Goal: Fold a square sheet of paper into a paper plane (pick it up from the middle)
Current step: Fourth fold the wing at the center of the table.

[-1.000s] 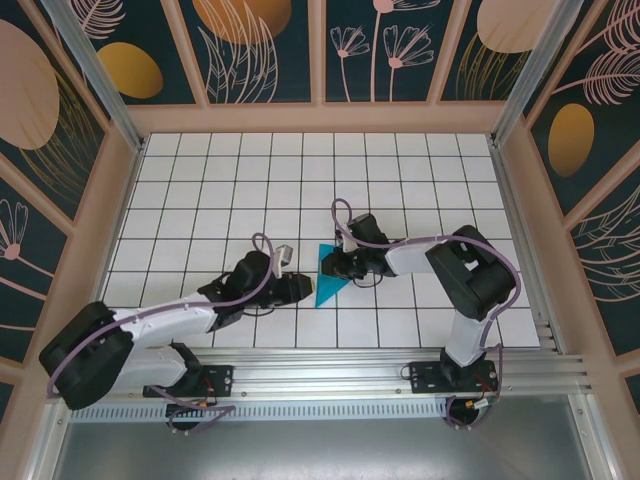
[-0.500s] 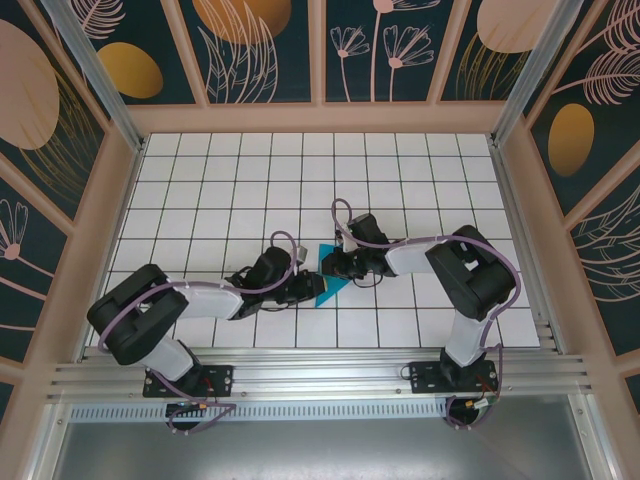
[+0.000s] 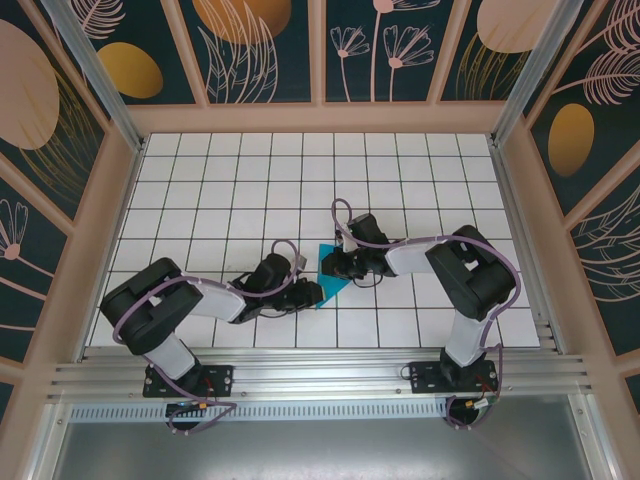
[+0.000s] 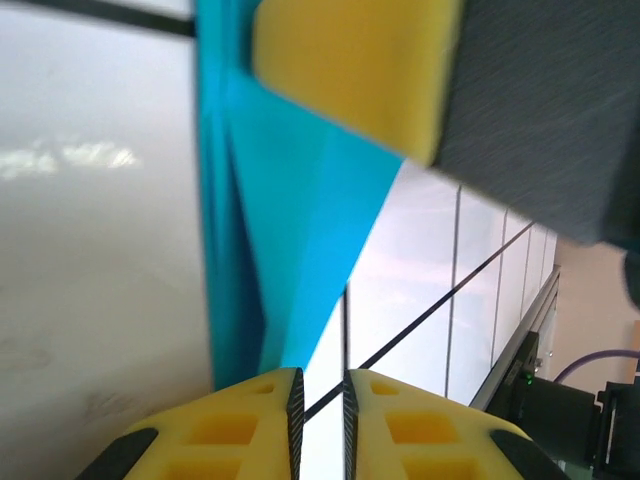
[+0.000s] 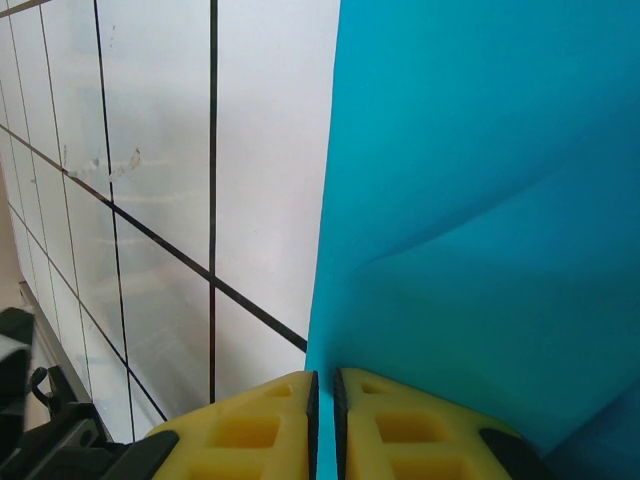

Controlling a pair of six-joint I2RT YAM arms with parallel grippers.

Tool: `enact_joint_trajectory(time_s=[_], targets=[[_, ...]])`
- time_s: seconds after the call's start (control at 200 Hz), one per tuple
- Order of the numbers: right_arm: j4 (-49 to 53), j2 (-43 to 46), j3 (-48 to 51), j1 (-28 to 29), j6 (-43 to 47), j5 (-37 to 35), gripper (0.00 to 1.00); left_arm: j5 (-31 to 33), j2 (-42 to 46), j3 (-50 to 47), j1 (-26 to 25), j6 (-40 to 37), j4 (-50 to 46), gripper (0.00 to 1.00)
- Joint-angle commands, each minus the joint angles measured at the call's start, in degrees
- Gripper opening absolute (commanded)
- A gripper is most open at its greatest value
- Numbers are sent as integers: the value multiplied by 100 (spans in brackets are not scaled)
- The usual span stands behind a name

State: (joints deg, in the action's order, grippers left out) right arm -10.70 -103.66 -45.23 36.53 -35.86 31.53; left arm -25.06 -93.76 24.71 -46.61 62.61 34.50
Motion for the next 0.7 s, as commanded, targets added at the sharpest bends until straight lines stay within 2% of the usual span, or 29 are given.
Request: enact_joint_trajectory(time_s=[0.0,0.17,0.45,0.575,0.696], targets=[[507,-432,217,20,224,-648,16,-279,-147,-183,-6,94,276,22],[533,-441,199,18,219,-673,16,-350,-196,-288,-15,91,244,22],[592,-422,185,17,217,-739,16,-210,73,-459,-47,16,-400,19],[587,-409,183,20,212,-736,16,-361,76,-397,-130,-58,-622,16],[601,-395,175,21,210,-731,16,-217,485,-414,-160,-12,-723,16]])
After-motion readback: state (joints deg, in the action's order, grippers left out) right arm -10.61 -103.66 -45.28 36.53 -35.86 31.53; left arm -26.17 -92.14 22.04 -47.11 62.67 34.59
